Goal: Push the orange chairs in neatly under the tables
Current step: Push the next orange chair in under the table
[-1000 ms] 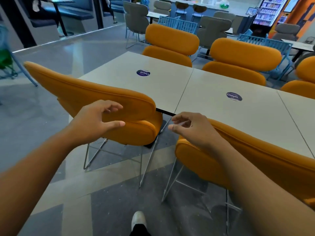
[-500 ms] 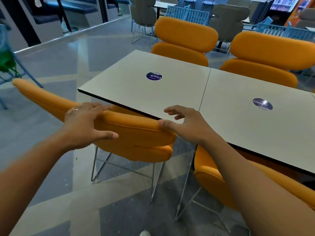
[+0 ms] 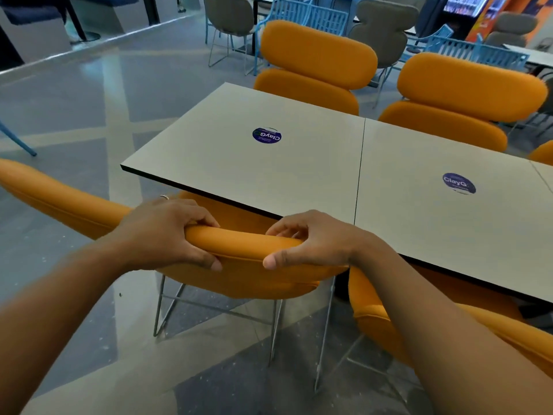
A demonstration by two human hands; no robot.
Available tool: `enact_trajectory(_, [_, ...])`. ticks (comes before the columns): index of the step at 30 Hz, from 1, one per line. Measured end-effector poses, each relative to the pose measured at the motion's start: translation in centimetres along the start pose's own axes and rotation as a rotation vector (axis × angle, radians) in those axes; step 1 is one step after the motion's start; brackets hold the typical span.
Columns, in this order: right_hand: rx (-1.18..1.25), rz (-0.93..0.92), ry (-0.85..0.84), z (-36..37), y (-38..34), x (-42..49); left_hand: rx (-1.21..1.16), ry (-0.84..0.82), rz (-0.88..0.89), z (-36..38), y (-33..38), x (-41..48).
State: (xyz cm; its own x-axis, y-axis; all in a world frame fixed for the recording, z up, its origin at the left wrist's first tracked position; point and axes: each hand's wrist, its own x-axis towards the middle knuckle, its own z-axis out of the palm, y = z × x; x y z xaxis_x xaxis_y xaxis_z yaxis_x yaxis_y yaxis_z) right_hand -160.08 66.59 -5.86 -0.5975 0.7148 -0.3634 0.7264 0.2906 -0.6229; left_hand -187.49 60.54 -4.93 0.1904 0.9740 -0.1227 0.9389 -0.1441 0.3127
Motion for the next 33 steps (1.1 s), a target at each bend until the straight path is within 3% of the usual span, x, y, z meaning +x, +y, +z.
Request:
enact_trajectory(5, [-0.035,0.12,0.088,2.0,-2.9,0.1,0.042,0.008,0.154,0.1,-1.6,-0.2])
enact_trajectory(11, [-0.355,0.319,0.313,4.8,-5.9,0.2,0.14,0.12,0.297,0.6,-2.6,-0.8])
enact_trajectory(15, [-0.394,0.354,0.472,6.0,-6.5,-0.3,0.067,0.046,0.325,-0.5,-3.3,-1.2])
enact_trajectory(18, [-0.4,0.347,0.494,6.0,-6.4,-0.3,0.071,0.034,0.245,-1.9,-4.6,-1.4])
enact_trajectory(25, [-0.384,0.305,0.523,6.0,-5.4,-0.1,0.301,-0.058,-0.135,-3.2,-9.4,-2.5])
enact_trajectory(33, [-0.43,0.204,0.66,6.8,-4.5,-0.4,0.3,0.264,-0.057,-1.0,-11.4,-3.0])
